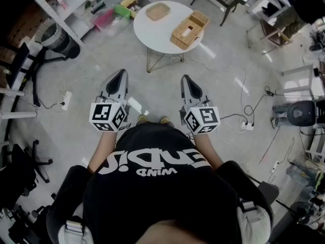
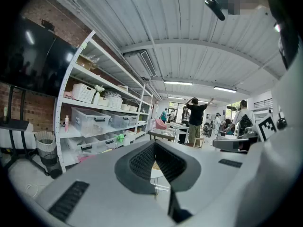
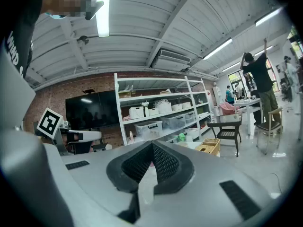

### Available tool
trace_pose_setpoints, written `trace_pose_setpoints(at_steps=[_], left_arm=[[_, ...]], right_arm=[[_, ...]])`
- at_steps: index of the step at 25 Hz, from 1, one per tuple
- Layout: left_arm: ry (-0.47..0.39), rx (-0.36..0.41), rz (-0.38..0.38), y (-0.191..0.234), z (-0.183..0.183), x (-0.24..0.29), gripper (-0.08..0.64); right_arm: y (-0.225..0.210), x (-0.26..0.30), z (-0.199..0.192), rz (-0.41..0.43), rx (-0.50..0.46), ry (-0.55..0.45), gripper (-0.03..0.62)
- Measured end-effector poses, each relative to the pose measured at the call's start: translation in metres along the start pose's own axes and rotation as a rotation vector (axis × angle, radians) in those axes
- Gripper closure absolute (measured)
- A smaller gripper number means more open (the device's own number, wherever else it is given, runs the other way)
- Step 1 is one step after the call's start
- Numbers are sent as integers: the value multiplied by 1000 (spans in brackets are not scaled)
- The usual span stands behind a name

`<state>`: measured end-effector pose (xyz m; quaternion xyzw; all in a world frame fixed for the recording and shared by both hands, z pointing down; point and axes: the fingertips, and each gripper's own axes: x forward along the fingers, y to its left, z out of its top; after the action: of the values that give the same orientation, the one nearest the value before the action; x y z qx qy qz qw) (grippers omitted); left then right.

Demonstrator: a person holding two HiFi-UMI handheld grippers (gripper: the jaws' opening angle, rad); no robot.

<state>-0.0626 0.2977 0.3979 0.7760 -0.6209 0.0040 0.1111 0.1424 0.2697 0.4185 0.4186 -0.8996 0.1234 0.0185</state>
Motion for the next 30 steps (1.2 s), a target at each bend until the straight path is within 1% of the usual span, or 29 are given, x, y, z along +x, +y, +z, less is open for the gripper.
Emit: trace_pose_setpoints(at_steps=[4, 7, 12, 17, 22, 30], left_arm=[[1, 10, -10, 3, 3, 3, 561], [4, 18, -18, 8, 5, 4, 561], [3, 20, -40, 28, -1, -3, 561], [2, 13, -52, 42, -8, 1, 561], [-22, 20, -81, 46, 4, 17, 561], [-28, 20, -89, 60, 7, 59, 561]], right_arm=[[5, 6, 3, 13, -3, -6, 595], [10, 10, 2, 8, 18, -9, 595], [21, 16, -4, -29, 16, -22, 594], [18, 19, -8, -81, 4, -26, 594], [7, 29, -2, -130, 9, -50, 595], [-11, 63, -3, -125, 15, -57, 595]])
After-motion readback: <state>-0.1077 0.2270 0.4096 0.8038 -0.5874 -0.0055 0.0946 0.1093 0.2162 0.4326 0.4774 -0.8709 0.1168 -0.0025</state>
